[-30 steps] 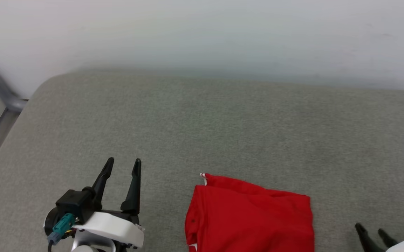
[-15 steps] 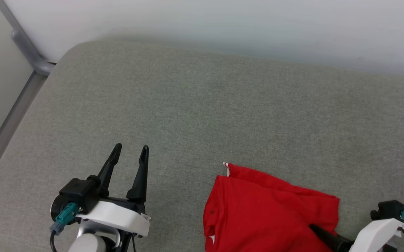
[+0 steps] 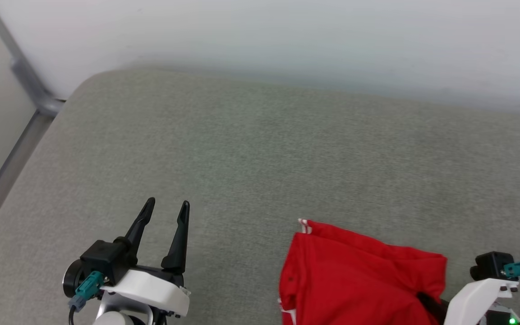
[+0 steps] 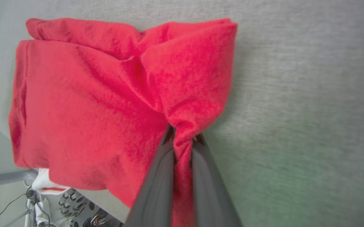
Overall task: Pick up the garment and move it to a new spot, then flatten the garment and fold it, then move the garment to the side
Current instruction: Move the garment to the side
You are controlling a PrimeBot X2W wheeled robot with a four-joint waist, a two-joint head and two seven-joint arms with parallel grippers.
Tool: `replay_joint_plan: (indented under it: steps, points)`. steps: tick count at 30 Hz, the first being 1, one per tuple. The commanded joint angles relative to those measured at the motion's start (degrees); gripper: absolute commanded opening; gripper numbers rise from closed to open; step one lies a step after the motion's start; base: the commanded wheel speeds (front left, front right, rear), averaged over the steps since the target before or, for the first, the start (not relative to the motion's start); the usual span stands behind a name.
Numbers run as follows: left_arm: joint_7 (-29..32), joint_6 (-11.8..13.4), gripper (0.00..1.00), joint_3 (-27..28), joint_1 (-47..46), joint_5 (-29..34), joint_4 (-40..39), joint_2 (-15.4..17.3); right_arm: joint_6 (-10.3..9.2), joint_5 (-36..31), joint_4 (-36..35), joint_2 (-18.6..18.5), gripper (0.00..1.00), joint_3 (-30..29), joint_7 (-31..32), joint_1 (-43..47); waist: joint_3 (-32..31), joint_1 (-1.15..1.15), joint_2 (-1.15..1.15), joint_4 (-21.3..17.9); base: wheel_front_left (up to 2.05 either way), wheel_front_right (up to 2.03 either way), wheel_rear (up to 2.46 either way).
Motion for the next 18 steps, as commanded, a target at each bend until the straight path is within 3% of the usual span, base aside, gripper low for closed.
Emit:
replay_joint_plan:
  steps: [1,11,18]
  points:
    - [-0.11,0.08,1.0,0.15,0.73,0.46,-0.23,0.29,-0.11,-1.8,-0.36,-0.89,0.0,-0.47,-0.18,0.63,-1.26,0.0,0.0,-1.88,0.0,0.0,0.0]
    - [-0.03,0.53,1.0,0.47,1.15,0.3,-2.79,1.33,-0.09,-14.94,-3.82,-3.18,0.0,-6.41,1.87,-1.8,0.53,0.0,0.0,-13.43,0.0,0.0,0.0]
    - [0.3,0.24,1.0,1.44,-1.8,0.8,-6.2,3.12,-0.09,-19.61,-2.58,-3.38,0.0,-11.23,-0.4,-11.74,7.55,0.0,0.0,-22.66,0.0,0.0,0.0]
